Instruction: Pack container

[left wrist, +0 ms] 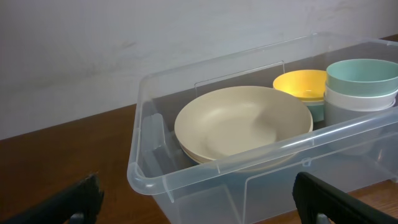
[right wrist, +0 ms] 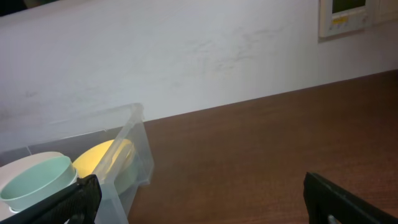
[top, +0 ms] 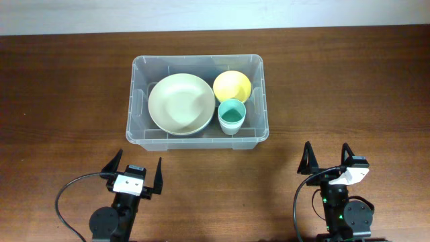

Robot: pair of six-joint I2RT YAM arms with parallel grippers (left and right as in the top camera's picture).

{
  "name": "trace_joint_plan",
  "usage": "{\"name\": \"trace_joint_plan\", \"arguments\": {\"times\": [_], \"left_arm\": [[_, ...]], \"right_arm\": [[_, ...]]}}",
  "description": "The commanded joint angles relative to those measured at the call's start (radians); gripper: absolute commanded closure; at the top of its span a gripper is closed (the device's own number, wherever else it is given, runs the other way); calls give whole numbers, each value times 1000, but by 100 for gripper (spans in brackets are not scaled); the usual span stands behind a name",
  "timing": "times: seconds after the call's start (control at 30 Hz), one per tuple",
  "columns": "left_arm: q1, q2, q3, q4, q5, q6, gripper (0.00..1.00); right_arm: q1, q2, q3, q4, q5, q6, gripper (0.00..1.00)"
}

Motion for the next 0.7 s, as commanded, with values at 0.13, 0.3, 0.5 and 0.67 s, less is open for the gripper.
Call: {"name": "trace_joint_plan", "arguments": {"times": [0.13,0.3,0.5,0.67], "left_arm": [[0,-8,-9,0,-8,12,0],[0,-8,-9,0,-8,12,0],[0,-8,-9,0,-8,12,0],[0,-8,-9,0,-8,12,0]], "right_arm": [[11,-12,-7,-69,-10,-11,1],[11,-12,-7,-94,-6,-39,1],[11,-12,-7,-93,-10,-63,1],[10,-12,-7,-92,-9,-63,1]]}}
